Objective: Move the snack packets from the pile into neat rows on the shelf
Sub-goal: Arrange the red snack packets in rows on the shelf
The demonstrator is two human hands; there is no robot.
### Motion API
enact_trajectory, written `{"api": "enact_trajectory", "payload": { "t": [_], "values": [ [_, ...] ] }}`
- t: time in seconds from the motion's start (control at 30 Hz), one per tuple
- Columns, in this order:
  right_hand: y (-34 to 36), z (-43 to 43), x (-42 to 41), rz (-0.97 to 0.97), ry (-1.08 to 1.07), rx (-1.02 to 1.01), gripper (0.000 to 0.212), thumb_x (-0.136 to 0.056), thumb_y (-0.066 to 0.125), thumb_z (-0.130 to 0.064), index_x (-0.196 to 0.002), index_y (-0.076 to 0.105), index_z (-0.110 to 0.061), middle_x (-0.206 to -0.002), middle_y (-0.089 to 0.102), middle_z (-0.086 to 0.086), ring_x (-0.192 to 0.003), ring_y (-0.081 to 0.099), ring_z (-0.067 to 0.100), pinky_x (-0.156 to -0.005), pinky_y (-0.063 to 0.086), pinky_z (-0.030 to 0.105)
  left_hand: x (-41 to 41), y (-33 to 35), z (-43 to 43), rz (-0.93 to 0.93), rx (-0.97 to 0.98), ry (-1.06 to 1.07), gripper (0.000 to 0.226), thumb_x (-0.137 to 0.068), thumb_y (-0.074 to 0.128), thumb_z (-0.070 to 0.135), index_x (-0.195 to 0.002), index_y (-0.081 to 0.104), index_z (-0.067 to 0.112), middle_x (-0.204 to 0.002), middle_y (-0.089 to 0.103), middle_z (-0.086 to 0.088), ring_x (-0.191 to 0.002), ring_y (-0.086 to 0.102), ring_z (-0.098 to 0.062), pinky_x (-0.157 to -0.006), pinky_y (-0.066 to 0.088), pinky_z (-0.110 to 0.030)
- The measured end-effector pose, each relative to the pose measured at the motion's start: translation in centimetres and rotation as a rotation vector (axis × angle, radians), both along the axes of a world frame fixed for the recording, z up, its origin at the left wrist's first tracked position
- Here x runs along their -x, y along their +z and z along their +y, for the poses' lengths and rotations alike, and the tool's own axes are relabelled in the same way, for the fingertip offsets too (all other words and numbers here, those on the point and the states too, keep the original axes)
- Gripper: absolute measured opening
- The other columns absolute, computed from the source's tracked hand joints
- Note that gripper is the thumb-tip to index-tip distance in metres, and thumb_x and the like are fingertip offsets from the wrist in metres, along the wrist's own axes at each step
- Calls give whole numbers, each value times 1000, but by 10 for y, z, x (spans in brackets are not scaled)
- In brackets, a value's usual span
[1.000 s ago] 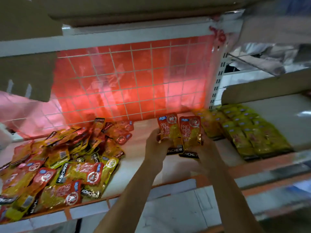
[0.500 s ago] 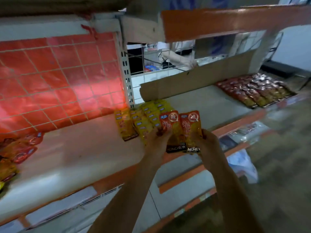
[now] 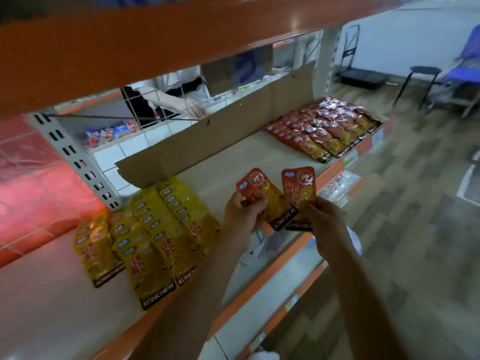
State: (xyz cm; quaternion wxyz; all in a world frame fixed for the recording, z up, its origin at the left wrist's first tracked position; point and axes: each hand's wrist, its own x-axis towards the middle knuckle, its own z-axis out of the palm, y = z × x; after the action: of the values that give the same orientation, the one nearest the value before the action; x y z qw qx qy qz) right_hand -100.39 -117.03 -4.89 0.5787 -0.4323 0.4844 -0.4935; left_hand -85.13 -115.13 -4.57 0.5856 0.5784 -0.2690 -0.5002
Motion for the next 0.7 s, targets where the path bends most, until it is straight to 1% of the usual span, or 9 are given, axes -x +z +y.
{"api": "enact_trajectory", "payload": {
  "t": [0.07,0.1,0.17,0.23,0.43,0.5,0.53,0.6,0.7],
  "values": [
    [1,-23,5,-7,-30,-16,30,-72,61,-16,-94,63,4,-86,63,25,-75,63,35,-73,56,50,8,4,-28,55,-22,-27,23,-86,67,9,-109,63,11,-94,70,-8,-78,68,-18,-58,54,-25],
    [1,-36,9,-2,-41,-16,24,-77,62,-11,-95,62,6,-86,62,28,-71,64,35,-67,57,49,12,7,-42,76,-25,-32,20,-88,66,11,-108,64,11,-91,69,-7,-75,68,-15,-57,54,-25],
    [1,-59,16,34,-77,-7,15,-89,56,-1,-98,60,10,-81,61,28,-56,63,32,-52,57,39,17,8,-68,65,-35,-36,18,-91,63,15,-108,65,11,-93,69,-7,-75,67,-14,-55,53,-24],
    [-2,-79,21,63,-118,7,13,-92,53,1,-97,61,10,-75,62,24,-49,61,30,-48,55,35,21,7,-90,27,-38,-53,18,-91,63,18,-108,66,13,-97,69,-8,-81,67,-16,-56,52,-23],
    [-8,-135,32,98,-167,10,12,-89,56,0,-95,65,5,-78,64,20,-62,63,28,-58,57,41,31,-2,-141,-49,-45,-69,16,-87,68,19,-102,69,11,-98,71,-8,-82,67,-14,-59,52,-19],
    [-10,-159,40,137,-164,22,10,-85,58,-1,-90,67,2,-78,65,18,-65,62,26,-60,57,42,36,-6,-158,-77,-49,-52,17,-87,69,20,-101,69,10,-98,71,-7,-82,67,-13,-59,51,-19],
    [-11,-173,44,159,-167,34,10,-81,59,-5,-85,67,0,-76,64,18,-66,61,25,-61,56,44,39,-8,-167,-97,-50,-41,18,-86,70,21,-101,69,11,-97,71,-7,-82,67,-12,-60,52,-19],
    [-13,-202,55,210,-200,53,19,-70,54,-16,-78,64,-1,-72,60,20,-67,56,23,-65,53,48,46,-12,-186,-171,-56,-10,19,-86,70,24,-100,69,11,-96,71,-5,-83,67,-13,-63,53,-21],
    [-13,-245,70,242,-205,59,23,-65,47,-21,-77,59,-6,-68,56,18,-65,49,21,-65,43,38,63,-17,-212,-279,-63,42,16,-86,70,26,-96,70,13,-93,71,-4,-81,67,-12,-60,53,-19]
  ]
}}
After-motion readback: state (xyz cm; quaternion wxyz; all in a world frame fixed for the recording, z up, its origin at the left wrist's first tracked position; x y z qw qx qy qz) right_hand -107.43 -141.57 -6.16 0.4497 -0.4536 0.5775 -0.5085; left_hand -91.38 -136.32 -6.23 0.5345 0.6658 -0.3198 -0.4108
